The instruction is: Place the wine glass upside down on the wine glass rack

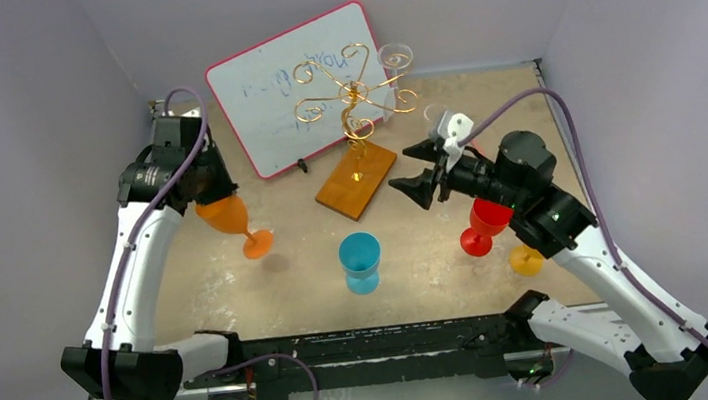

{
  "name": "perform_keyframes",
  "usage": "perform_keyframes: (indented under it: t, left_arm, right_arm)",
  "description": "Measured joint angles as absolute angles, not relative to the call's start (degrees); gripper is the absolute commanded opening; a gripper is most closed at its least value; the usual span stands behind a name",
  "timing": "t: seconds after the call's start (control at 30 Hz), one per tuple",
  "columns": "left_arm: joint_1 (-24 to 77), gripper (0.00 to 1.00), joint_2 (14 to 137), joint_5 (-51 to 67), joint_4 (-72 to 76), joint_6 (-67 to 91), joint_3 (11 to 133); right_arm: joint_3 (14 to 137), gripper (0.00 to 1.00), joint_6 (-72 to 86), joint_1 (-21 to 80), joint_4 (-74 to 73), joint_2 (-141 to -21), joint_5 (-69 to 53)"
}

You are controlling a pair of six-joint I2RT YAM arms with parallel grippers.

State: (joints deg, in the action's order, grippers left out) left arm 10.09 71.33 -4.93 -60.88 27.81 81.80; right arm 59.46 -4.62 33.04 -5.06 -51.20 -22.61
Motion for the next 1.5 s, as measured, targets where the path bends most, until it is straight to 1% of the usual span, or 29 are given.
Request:
perform_keyframes:
  t: [0.13, 0.4, 0.63, 0.7, 0.87, 1.07, 1.3, 1.5]
  left_arm:
    - [10.1, 0.0, 70.4, 0.5, -62.3, 26.7, 81.9]
    - [10.1, 0.0, 67.0, 7.4, -61.6, 26.4, 81.9]
    - [10.1, 0.0, 64.9, 14.9, -59.4, 27.3, 82.3]
    - [10.1, 0.0, 64.2, 17.4, -58.3, 27.9, 82.3]
    - [10.1, 0.0, 62.7, 21.6, -56.6, 29.4, 83.6]
    - [10.1, 0.0, 61.0, 27.9, -52.2, 32.6, 84.2]
    - [10.1, 0.0, 59.0, 34.0, -45.2, 38.4, 81.1]
    - [10.1, 0.0, 57.0, 37.6, -38.7, 44.5, 77.2]
  right_arm:
    - [57.8, 0.57, -18.3, 34.1, -3.2, -49.9, -27.0]
    - [57.8, 0.55, -36.4, 36.9, -1.4, -52.0, -35.7]
    - [58.5, 0.5, -51.6, 41.6, -3.3, -55.8, -38.9]
    - [59.5, 0.47, -55.7, 43.0, -5.3, -57.3, -38.7]
    - [61.6, 0.48, -62.9, 46.6, -10.0, -60.1, -37.3]
    - [61.8, 0.46, -67.7, 50.3, -13.5, -61.5, -33.5]
    - [61.8, 0.44, -73.5, 51.0, -16.2, -62.2, -28.1]
    - [61.9, 0.46, -77.5, 51.3, -18.1, -62.9, -24.4]
